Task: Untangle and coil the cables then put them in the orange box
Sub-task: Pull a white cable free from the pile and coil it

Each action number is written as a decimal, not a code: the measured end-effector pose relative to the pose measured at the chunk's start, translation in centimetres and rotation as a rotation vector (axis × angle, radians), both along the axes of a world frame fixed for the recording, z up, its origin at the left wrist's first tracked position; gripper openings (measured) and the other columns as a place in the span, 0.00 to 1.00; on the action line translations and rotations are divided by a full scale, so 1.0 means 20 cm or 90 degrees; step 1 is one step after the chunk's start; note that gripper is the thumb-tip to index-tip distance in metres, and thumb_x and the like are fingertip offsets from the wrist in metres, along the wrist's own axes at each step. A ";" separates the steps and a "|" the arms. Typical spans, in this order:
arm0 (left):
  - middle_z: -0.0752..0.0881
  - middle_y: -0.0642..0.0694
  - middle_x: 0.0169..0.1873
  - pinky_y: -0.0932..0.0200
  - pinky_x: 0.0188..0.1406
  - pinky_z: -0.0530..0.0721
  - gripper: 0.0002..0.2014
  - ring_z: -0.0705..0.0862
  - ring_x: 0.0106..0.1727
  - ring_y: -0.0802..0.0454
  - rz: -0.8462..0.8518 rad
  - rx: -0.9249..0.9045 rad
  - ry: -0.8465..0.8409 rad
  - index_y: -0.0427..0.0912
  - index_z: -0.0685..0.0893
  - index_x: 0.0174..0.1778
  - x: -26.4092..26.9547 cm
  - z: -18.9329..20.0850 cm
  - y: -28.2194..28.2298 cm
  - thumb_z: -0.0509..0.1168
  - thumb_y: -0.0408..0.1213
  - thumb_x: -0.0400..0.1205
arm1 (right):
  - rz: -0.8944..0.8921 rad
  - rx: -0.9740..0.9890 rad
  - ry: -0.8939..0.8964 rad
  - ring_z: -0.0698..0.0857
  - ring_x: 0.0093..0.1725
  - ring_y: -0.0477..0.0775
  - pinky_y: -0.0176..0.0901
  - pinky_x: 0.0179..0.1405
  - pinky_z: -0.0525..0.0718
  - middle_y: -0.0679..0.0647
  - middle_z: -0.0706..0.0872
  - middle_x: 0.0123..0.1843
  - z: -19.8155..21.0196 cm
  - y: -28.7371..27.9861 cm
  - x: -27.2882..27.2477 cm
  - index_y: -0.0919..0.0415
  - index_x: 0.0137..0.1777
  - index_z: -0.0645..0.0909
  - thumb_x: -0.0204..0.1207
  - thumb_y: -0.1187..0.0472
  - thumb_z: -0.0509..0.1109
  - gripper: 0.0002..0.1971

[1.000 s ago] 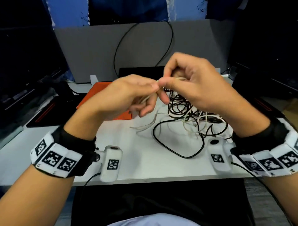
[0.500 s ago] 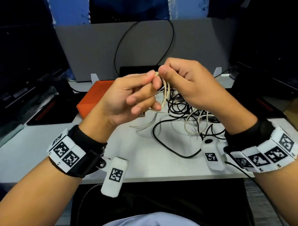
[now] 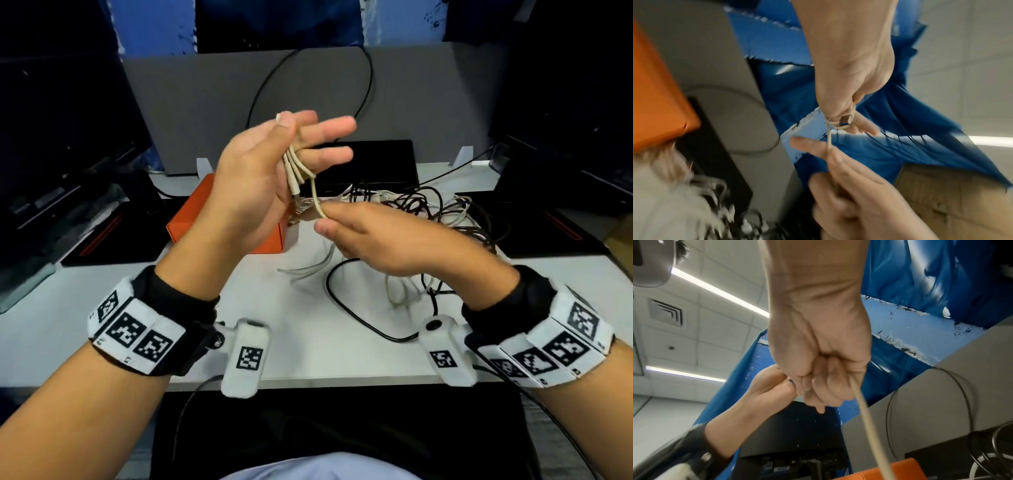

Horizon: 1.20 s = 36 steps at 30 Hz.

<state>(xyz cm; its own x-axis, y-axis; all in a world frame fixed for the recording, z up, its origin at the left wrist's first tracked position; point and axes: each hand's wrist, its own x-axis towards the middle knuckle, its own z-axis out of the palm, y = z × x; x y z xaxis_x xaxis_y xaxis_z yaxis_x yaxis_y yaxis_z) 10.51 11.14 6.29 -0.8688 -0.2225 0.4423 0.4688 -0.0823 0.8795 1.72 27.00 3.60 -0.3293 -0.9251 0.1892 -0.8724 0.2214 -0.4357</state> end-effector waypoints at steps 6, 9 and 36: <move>0.91 0.53 0.56 0.55 0.51 0.89 0.19 0.92 0.50 0.54 0.233 -0.473 -0.090 0.36 0.70 0.81 -0.03 -0.08 0.02 0.51 0.38 0.95 | -0.004 0.013 0.063 0.76 0.31 0.43 0.35 0.33 0.72 0.31 0.79 0.29 0.08 0.06 0.01 0.48 0.43 0.81 0.90 0.52 0.64 0.12; 0.93 0.48 0.41 0.48 0.44 0.86 0.17 0.88 0.39 0.44 0.188 -0.555 -0.138 0.34 0.82 0.52 -0.02 -0.09 0.00 0.53 0.41 0.94 | -0.062 -0.159 -0.027 0.73 0.27 0.43 0.44 0.32 0.72 0.38 0.80 0.27 0.13 0.10 -0.07 0.54 0.48 0.85 0.86 0.55 0.71 0.06; 0.70 0.55 0.12 0.61 0.44 0.84 0.23 0.81 0.20 0.57 -0.274 0.090 -0.106 0.33 0.89 0.51 0.03 -0.04 0.10 0.50 0.42 0.93 | -0.061 -0.377 -0.096 0.69 0.28 0.40 0.35 0.31 0.68 0.41 0.71 0.28 0.08 0.04 -0.07 0.50 0.38 0.72 0.93 0.54 0.58 0.18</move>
